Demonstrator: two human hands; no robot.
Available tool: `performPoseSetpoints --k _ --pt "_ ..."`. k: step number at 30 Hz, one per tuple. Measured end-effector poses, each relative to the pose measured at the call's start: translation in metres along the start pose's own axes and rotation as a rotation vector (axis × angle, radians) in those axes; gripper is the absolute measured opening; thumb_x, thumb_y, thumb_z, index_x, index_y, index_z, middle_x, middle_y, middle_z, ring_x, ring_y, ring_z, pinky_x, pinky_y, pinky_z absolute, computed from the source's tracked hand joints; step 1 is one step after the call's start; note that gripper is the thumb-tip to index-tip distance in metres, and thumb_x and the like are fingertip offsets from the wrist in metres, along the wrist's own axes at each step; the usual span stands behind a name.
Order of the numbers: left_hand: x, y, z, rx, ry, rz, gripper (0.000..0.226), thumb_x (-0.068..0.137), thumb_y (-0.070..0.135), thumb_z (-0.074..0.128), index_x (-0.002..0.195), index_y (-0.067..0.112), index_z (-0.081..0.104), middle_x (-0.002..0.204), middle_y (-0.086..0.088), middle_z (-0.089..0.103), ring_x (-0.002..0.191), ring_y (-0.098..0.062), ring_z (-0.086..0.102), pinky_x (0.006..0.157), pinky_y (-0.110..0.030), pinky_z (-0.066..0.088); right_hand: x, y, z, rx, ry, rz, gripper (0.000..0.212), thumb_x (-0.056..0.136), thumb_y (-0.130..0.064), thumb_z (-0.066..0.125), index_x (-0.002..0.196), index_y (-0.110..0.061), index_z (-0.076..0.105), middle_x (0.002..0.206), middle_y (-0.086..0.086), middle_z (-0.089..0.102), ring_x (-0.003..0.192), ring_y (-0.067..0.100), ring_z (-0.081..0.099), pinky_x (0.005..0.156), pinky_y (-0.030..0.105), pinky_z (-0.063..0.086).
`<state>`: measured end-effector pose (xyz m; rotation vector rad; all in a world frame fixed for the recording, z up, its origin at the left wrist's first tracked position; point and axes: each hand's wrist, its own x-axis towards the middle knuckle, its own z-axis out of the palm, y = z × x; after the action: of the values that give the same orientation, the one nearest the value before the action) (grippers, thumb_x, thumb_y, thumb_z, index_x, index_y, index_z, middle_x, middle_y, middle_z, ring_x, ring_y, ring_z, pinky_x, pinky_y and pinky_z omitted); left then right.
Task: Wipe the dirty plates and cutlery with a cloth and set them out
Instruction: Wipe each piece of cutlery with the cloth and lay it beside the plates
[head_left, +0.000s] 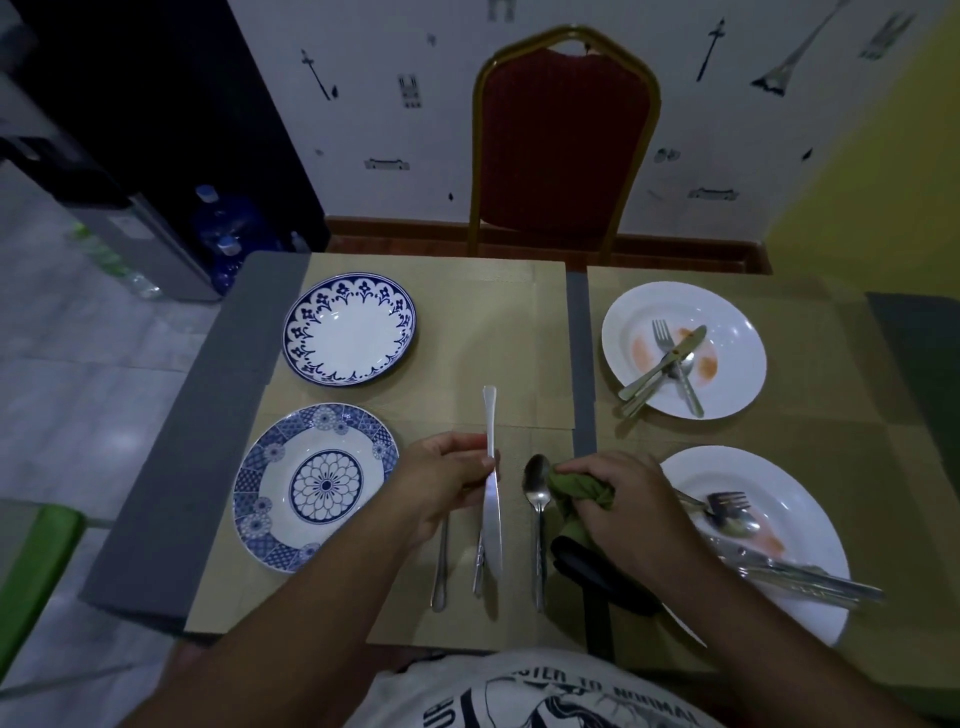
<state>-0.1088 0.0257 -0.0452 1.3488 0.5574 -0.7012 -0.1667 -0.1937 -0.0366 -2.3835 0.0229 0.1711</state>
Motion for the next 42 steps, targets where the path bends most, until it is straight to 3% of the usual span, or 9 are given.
performPoseSetpoints --k 4,8,15,18,28,31,33,36,42 --pt "0.031 0.026 -0.006 0.118 0.096 0.029 0.025 0.085 -0.005 0.069 0.107 0.006 0.073 0.095 -0.013 0.077 0.073 -0.019 0.072 0.063 -0.028 0.062 0.028 -0.009 0.004 -0.043 -0.013 0.009 0.04 0.081 -0.006 0.063 0.107 -0.035 0.071 0.099 -0.021 0.059 0.103 0.01 0.041 0.083 0.024 0.031" --pt "0.071 0.055 -0.008 0.193 0.155 0.057 0.026 0.086 0.0 0.07 0.111 0.006 0.071 0.086 -0.009 0.071 0.063 -0.012 0.064 0.048 -0.016 0.053 0.063 -0.017 0.008 -0.032 -0.043 -0.01 0.04 0.079 -0.005 0.06 0.105 -0.033 0.072 0.094 -0.021 0.059 0.107 0.02 0.052 0.09 0.034 0.047" --pt "0.133 0.082 -0.02 0.419 0.272 0.097 0.02 0.084 0.006 0.075 0.104 0.007 0.074 0.102 -0.015 0.073 0.093 -0.026 0.072 0.09 -0.04 0.059 0.107 -0.026 0.016 -0.037 -0.029 0.01 0.042 0.078 -0.006 0.058 0.104 -0.036 0.072 0.092 -0.024 0.06 0.104 0.024 0.056 0.09 0.038 0.051" --pt "0.15 0.084 -0.021 0.547 0.262 0.13 0.014 0.082 0.006 0.076 0.095 0.012 0.074 0.103 -0.013 0.075 0.096 -0.027 0.072 0.092 -0.042 0.058 0.113 -0.024 0.022 -0.037 -0.027 0.034 0.042 0.078 -0.007 0.061 0.105 -0.038 0.07 0.095 -0.022 0.063 0.104 0.022 0.056 0.091 0.036 0.051" --pt "0.14 0.07 -0.028 1.004 0.243 0.556 0.03 0.087 0.014 0.071 0.116 0.009 0.067 0.11 -0.01 0.07 0.094 -0.02 0.068 0.085 -0.037 0.058 0.121 -0.022 0.03 -0.044 -0.048 0.09 0.04 0.08 -0.009 0.064 0.108 -0.038 0.07 0.104 -0.015 0.067 0.108 0.021 0.055 0.093 0.033 0.049" --pt "0.124 0.047 -0.038 1.359 0.075 0.725 0.051 0.091 0.03 0.066 0.137 0.013 0.054 0.139 -0.01 0.056 0.122 -0.024 0.054 0.103 -0.038 0.047 0.121 -0.025 0.03 -0.079 -0.063 0.095 0.039 0.083 -0.009 0.063 0.11 -0.036 0.07 0.106 -0.01 0.067 0.111 0.017 0.048 0.09 0.025 0.041" --pt "0.122 0.031 -0.044 1.567 -0.002 0.689 0.07 0.096 0.038 0.057 0.155 0.013 0.028 0.163 -0.009 0.027 0.148 -0.027 0.026 0.117 -0.041 0.027 0.121 -0.025 0.032 -0.085 -0.062 0.088 0.038 0.083 -0.009 0.063 0.109 -0.036 0.07 0.105 -0.01 0.066 0.11 0.016 0.048 0.091 0.026 0.042" --pt "0.129 0.021 -0.05 1.679 -0.017 0.644 0.077 0.1 0.039 0.051 0.158 0.012 0.009 0.167 -0.008 0.005 0.154 -0.027 0.006 0.123 -0.041 0.015 0.118 -0.025 0.034 -0.081 -0.07 0.087 0.039 0.082 -0.009 0.063 0.11 -0.035 0.069 0.107 -0.009 0.065 0.107 0.015 0.045 0.088 0.028 0.042" --pt "0.133 0.03 -0.051 1.684 -0.005 0.632 0.078 0.1 0.037 0.052 0.159 0.01 0.009 0.167 -0.009 0.006 0.154 -0.027 0.007 0.124 -0.042 0.016 0.112 -0.032 0.03 -0.115 -0.061 0.036 0.04 0.081 -0.005 0.062 0.111 -0.031 0.07 0.108 -0.009 0.067 0.104 0.014 0.039 0.083 0.027 0.036"
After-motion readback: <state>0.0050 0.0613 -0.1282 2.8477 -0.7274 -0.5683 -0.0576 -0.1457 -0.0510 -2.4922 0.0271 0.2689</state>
